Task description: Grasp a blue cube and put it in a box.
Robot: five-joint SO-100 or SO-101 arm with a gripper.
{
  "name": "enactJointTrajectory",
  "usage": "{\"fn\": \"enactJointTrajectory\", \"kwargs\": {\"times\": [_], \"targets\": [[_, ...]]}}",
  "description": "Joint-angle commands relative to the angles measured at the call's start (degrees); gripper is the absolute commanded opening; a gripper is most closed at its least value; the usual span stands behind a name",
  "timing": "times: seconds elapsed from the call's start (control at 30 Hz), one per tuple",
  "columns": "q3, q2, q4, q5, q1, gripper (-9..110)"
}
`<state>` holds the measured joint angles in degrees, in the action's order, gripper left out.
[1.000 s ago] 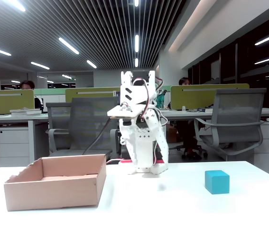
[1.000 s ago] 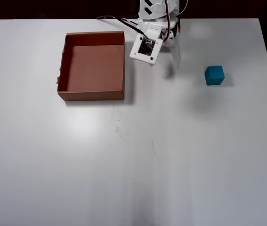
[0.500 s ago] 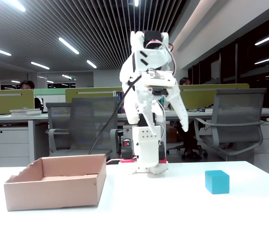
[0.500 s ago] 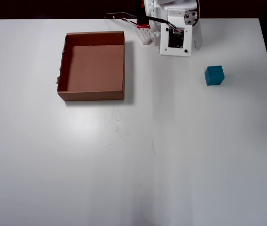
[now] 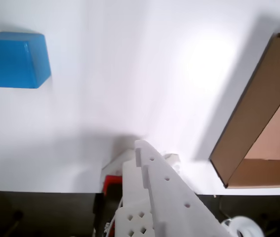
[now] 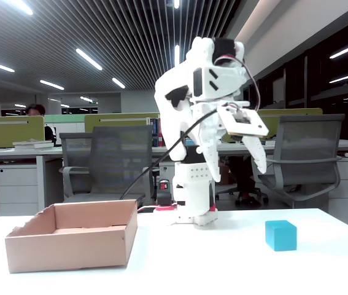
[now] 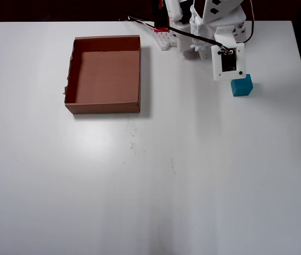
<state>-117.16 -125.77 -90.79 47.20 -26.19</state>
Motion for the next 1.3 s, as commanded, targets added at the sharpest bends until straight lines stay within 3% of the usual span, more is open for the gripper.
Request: {"fn": "enactJointTrajectory", "kwargs": {"times": [0.0,0.6,1.27], "targets": [[1.93,1.14,2.90,-1.41,-1.58,41],[-7.47,10.90,23.47,-8.79,-8.44,35],[-9.05,21.45,35.42,-11.95,-13.27,33]]}}
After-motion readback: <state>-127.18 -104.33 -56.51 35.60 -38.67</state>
